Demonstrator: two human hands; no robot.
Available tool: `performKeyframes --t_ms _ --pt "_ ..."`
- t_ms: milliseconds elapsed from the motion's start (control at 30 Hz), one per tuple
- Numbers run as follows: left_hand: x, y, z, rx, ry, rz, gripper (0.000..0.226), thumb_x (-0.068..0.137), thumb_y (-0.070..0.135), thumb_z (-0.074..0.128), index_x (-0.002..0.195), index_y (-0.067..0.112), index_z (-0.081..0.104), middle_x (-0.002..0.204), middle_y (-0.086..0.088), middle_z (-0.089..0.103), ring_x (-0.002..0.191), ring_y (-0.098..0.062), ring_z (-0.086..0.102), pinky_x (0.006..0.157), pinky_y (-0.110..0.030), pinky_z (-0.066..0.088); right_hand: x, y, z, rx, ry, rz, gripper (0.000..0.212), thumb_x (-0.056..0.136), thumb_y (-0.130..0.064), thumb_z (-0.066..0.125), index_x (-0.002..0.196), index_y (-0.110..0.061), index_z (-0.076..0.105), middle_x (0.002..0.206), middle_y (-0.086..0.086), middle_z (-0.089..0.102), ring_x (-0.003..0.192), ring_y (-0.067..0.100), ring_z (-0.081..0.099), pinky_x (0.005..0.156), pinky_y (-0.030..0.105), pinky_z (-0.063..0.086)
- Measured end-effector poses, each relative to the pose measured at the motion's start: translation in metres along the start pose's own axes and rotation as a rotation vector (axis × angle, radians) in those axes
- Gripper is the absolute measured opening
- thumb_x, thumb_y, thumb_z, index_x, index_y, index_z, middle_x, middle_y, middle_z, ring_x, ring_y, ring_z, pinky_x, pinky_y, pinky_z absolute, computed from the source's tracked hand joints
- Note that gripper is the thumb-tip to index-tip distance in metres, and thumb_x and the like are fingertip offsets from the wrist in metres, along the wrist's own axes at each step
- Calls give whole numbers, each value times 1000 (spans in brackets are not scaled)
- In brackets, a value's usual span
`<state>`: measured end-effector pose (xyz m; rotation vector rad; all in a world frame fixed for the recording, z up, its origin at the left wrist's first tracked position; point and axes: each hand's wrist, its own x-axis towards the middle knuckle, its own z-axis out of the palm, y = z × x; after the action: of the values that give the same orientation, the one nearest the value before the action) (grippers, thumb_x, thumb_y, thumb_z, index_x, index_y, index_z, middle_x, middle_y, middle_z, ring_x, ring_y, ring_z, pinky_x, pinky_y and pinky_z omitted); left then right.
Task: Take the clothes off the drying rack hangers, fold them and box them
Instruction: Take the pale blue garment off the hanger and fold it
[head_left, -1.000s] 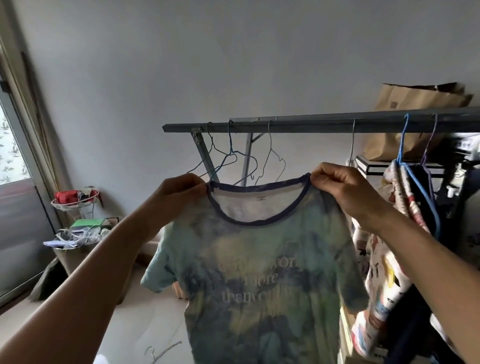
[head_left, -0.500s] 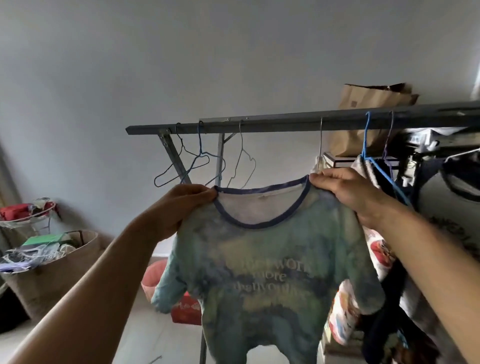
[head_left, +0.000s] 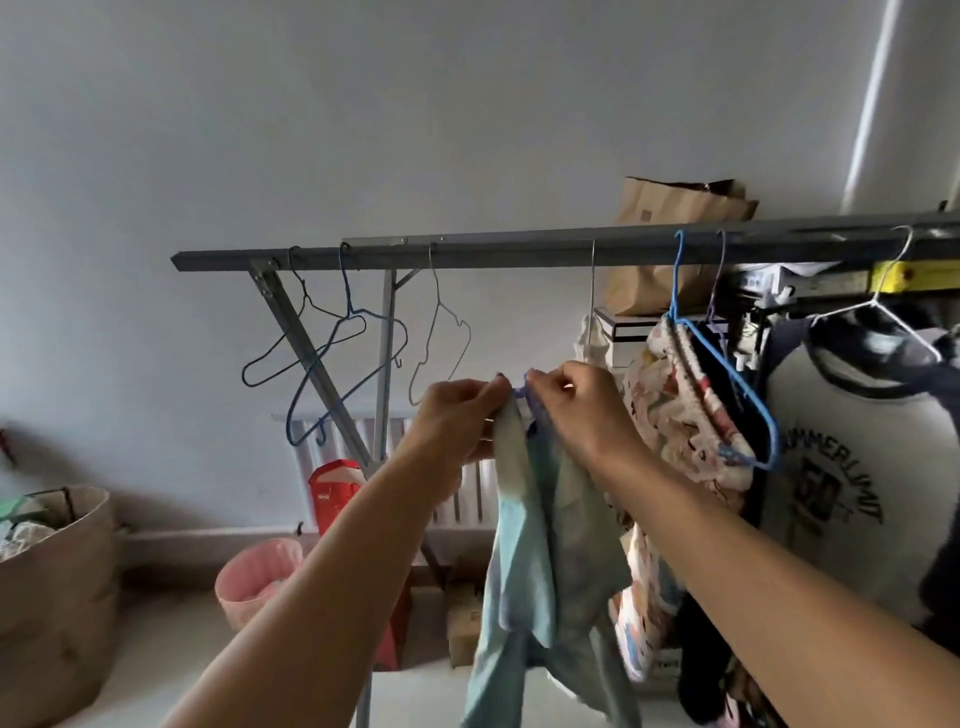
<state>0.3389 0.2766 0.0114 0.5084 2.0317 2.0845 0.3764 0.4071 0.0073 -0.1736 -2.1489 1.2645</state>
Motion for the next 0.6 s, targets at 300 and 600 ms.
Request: performKeyframes --t_ms 300,600 --pt "-9 1 3 -35 -30 43 32 101 24 50 105 -4 65 82 -12 69 64 -16 70 57 -24 55 -2 -3 9 -8 -29 -52 30 98 -35 53 96 -7 62 87 3 65 82 16 62 64 19 44" --pt "-21 5 -7 -219 -64 -7 55 103 45 33 91 4 66 72 -8 72 67 -20 70 65 -32 57 -10 -8 16 -72 -155 -104 26 96 -44 52 93 -18 51 86 -3 62 82 16 62 72 34 50"
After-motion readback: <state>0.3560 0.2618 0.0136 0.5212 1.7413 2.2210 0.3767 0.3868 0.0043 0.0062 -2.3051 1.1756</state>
